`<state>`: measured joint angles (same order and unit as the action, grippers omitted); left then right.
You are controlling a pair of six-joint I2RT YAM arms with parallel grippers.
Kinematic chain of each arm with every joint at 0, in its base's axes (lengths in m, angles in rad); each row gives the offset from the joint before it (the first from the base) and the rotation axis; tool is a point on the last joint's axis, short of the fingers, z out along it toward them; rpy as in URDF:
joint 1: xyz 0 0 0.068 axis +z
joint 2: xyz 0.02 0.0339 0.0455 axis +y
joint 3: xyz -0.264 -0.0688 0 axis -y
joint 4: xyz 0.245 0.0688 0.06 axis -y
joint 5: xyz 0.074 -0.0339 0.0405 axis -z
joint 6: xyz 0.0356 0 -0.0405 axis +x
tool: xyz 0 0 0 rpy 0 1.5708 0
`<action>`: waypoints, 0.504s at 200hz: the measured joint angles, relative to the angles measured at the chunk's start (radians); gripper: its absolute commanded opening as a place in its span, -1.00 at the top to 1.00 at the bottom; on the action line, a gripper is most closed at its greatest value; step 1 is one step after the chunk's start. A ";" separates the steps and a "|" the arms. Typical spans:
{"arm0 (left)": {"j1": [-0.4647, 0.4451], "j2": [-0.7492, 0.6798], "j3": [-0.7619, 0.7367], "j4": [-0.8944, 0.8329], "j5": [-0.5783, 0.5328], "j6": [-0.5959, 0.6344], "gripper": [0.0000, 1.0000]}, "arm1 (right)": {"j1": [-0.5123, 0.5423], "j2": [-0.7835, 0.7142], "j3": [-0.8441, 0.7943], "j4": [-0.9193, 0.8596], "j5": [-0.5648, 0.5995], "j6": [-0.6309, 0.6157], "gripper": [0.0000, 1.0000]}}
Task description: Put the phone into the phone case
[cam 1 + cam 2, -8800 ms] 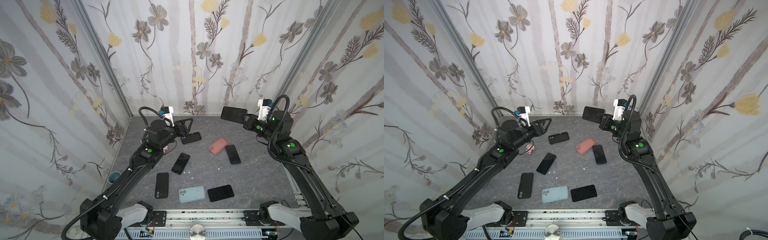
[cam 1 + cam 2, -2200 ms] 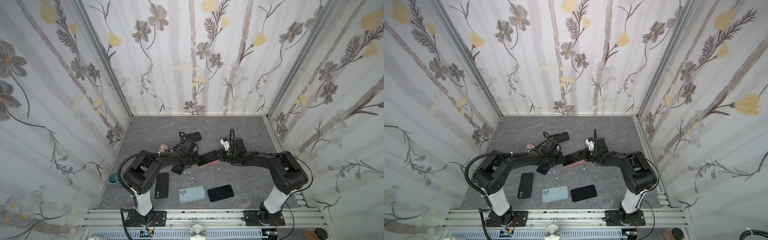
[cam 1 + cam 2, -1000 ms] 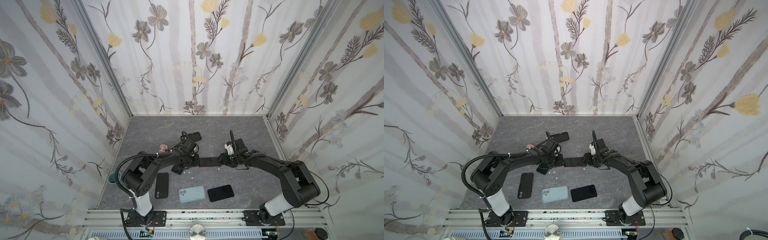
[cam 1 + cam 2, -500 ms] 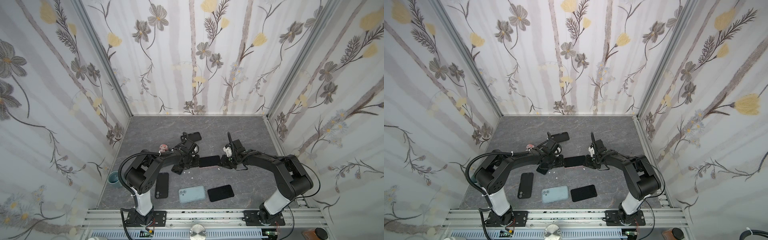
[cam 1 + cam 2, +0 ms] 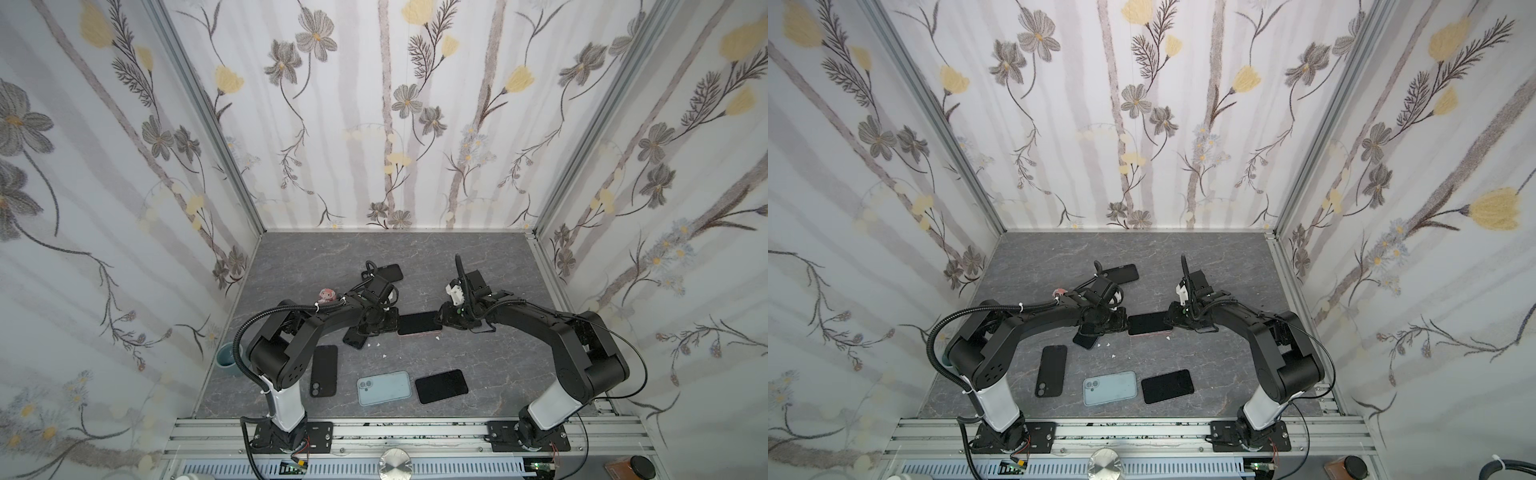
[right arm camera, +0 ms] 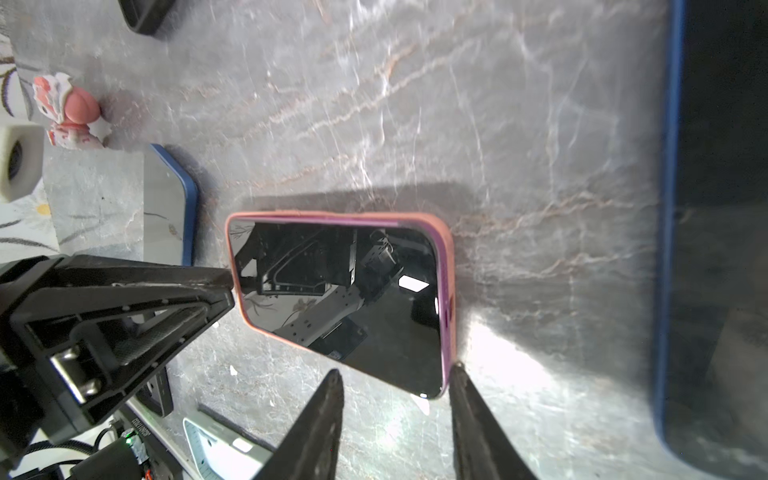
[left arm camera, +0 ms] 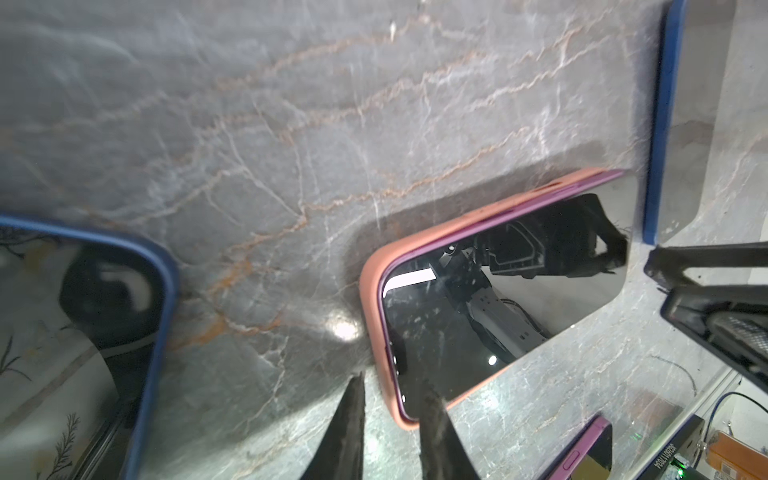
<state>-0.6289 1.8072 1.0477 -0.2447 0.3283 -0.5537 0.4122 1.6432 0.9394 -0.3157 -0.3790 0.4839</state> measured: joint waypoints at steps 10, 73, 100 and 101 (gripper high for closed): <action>0.000 0.002 0.008 -0.006 -0.003 0.000 0.54 | -0.002 0.006 0.014 -0.014 0.007 -0.012 0.28; 0.000 0.035 0.019 -0.013 0.005 0.003 0.57 | -0.003 0.077 0.066 -0.063 0.021 -0.059 0.50; 0.000 0.035 0.011 -0.010 0.014 0.003 0.57 | 0.002 0.094 0.067 -0.072 0.014 -0.062 0.53; 0.000 0.035 0.011 -0.010 0.014 0.003 0.57 | 0.003 0.095 0.067 -0.072 0.014 -0.063 0.53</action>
<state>-0.6289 1.8427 1.0588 -0.2546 0.3420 -0.5510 0.4149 1.7378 1.0065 -0.3882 -0.3645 0.4213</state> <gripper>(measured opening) 0.215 0.237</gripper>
